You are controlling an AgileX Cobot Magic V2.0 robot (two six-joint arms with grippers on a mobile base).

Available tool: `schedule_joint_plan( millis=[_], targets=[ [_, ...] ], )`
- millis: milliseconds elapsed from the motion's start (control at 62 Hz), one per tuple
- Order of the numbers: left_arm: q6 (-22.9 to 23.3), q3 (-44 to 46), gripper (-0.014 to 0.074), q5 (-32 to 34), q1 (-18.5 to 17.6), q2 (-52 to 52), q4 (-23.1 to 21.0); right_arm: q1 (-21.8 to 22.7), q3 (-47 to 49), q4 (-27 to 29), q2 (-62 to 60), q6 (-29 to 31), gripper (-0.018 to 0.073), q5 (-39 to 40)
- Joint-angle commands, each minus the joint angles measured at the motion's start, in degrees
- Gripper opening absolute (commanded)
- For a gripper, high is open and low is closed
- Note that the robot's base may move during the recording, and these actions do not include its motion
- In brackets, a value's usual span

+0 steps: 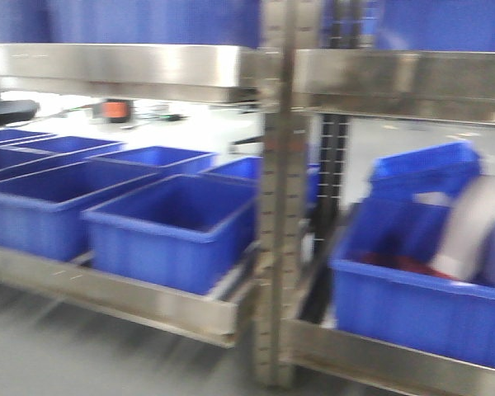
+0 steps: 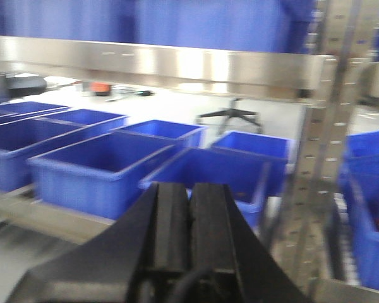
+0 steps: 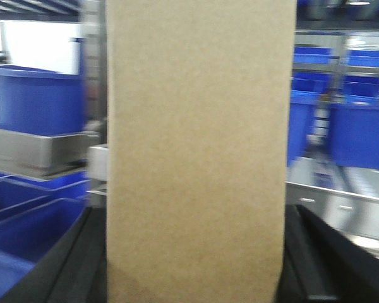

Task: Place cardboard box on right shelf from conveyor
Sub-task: 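Drive up to the shelf rack holding the box in the right gripper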

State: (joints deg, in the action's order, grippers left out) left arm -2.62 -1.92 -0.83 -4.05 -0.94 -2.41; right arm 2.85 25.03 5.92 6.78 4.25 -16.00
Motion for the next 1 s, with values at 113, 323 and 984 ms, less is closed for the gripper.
schedule_joint_plan(
  millis=[113,323,984],
  targets=[
    [-0.01,-0.35,-0.0116,4.98,0.03,-0.34,-0.27,0.36,1.67,0.2,0.75,0.44,0.011,6.43],
    [-0.01,-0.35,-0.0116,4.98,0.03,-0.34,-0.27,0.36,1.67,0.2,0.75,0.44,0.011,6.43],
    [-0.01,-0.35,-0.0116,4.98,-0.08,-0.34,-0.27,0.36,1.67,0.2,0.75,0.44,0.011,6.38]
  ],
)
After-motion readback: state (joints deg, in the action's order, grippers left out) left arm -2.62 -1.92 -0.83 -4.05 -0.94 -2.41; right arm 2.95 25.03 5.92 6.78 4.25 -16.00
